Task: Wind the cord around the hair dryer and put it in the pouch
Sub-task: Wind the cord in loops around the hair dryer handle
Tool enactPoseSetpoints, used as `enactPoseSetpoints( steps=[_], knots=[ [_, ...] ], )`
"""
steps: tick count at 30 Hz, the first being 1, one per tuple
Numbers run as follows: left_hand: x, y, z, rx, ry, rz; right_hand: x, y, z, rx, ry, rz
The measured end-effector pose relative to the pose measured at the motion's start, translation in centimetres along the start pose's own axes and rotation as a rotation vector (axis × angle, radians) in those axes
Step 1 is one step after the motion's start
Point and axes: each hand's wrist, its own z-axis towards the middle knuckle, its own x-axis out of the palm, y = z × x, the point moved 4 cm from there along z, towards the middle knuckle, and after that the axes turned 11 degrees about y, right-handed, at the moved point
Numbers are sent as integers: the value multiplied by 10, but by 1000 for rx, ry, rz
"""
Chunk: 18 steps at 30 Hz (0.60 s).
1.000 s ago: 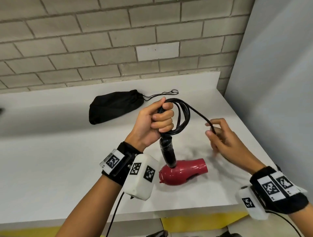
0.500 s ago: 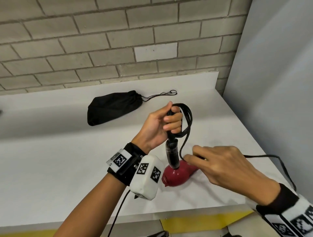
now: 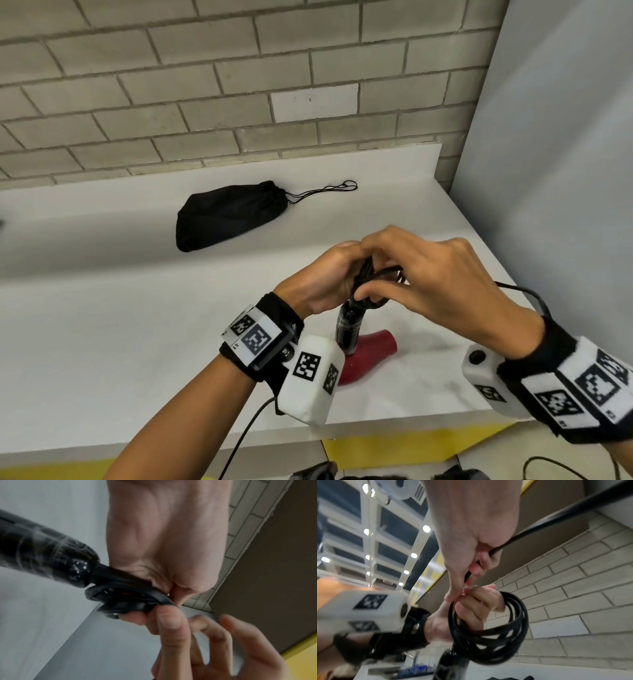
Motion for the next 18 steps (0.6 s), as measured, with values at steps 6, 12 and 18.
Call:
enactPoseSetpoints(
  steps=[6, 12, 18],
  knots=[
    [24, -6, 0, -107, 168, 104, -13, -20, 12, -16, 72, 98],
    [1, -14, -14, -63, 126, -115, 0, -65, 3, 57, 63, 204],
    [-45, -33, -61, 121, 213, -310, -12, -162, -81, 478, -8, 123]
  ],
)
